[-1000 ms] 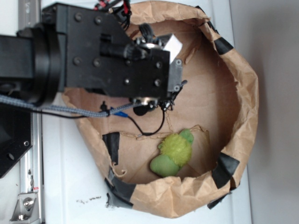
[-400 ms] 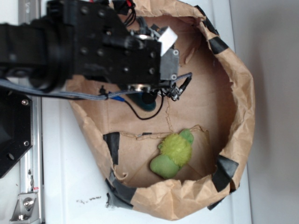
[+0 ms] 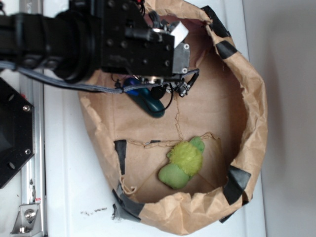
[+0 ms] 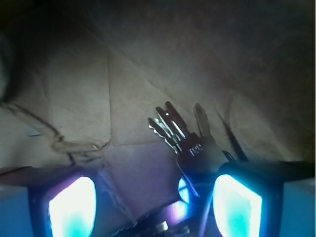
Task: Grab the silver keys.
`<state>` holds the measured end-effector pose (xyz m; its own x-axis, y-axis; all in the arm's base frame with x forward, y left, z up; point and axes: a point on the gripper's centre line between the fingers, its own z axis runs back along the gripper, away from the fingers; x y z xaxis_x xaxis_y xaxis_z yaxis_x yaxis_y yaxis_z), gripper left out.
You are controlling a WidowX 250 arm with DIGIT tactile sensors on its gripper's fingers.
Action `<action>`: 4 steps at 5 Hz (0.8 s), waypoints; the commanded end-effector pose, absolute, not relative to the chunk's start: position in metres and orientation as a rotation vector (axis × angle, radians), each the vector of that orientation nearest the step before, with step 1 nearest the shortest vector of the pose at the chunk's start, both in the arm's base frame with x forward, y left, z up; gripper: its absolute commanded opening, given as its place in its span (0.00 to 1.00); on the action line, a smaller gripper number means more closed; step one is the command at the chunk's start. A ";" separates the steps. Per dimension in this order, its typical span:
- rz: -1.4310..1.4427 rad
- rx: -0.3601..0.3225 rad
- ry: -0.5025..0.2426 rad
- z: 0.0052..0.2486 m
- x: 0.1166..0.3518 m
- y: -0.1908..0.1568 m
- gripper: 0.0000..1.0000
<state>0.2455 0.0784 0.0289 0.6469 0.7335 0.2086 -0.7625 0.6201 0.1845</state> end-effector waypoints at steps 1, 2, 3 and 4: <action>0.886 0.262 -0.141 0.038 0.246 0.087 1.00; 0.894 0.249 -0.145 0.039 0.245 0.087 0.85; 0.915 0.258 -0.122 0.041 0.241 0.088 0.96; 0.932 0.291 -0.090 0.044 0.230 0.090 1.00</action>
<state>0.2357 0.0780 0.0268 0.6301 0.7565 0.1750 -0.7737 0.5926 0.2239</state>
